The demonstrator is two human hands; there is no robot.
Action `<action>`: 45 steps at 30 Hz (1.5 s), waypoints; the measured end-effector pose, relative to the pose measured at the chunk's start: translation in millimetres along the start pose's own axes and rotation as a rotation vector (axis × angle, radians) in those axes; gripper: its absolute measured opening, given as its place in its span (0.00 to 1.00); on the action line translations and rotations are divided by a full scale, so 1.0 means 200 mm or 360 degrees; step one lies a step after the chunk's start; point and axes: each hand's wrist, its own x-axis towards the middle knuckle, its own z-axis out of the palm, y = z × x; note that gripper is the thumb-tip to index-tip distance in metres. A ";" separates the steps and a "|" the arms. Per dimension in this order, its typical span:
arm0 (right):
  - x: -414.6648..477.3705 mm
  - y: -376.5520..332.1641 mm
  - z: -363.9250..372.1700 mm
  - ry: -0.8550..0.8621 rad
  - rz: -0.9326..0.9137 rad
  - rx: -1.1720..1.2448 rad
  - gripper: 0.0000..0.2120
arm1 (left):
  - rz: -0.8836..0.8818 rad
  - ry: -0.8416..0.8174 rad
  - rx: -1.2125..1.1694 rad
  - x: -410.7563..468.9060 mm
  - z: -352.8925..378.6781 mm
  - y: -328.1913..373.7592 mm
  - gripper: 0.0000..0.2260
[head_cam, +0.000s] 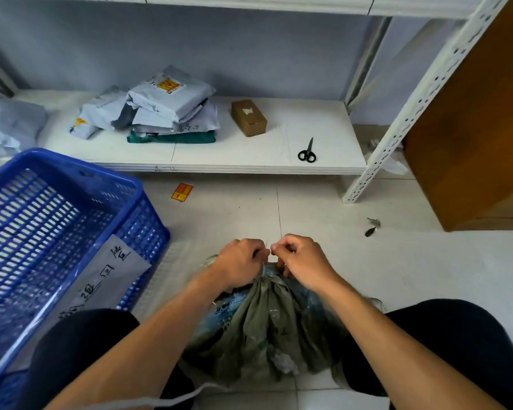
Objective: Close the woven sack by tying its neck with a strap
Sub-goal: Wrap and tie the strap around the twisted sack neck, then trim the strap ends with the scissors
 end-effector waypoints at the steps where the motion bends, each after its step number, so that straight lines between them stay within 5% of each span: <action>1: 0.05 -0.01 -0.02 -0.0063 0.0011 -0.0055 0.07 | -0.0043 -0.0021 -0.0017 0.04 -0.02 -0.01 0.12; 19: 1.22 0.13 -0.33 -0.0011 -0.0035 -0.1017 0.14 | -0.0094 0.0306 -0.0395 0.80 -0.09 -0.09 0.17; 24: 1.46 0.19 -0.38 0.0114 0.0204 -0.0729 0.17 | -0.0116 0.0310 -0.0490 0.92 -0.08 -0.13 0.17; 33: 1.79 0.31 -0.42 0.0229 0.0380 -0.0432 0.36 | -0.0137 0.0260 -0.0541 1.05 -0.08 -0.20 0.18; 42: 1.78 0.37 -0.39 0.0556 0.0375 -0.0295 0.23 | -0.0169 0.0190 -0.0553 1.06 -0.08 -0.18 0.18; 45: 1.73 0.40 -0.43 0.0719 0.0434 0.0103 0.18 | -0.0221 0.0173 -0.0577 1.04 -0.09 -0.17 0.17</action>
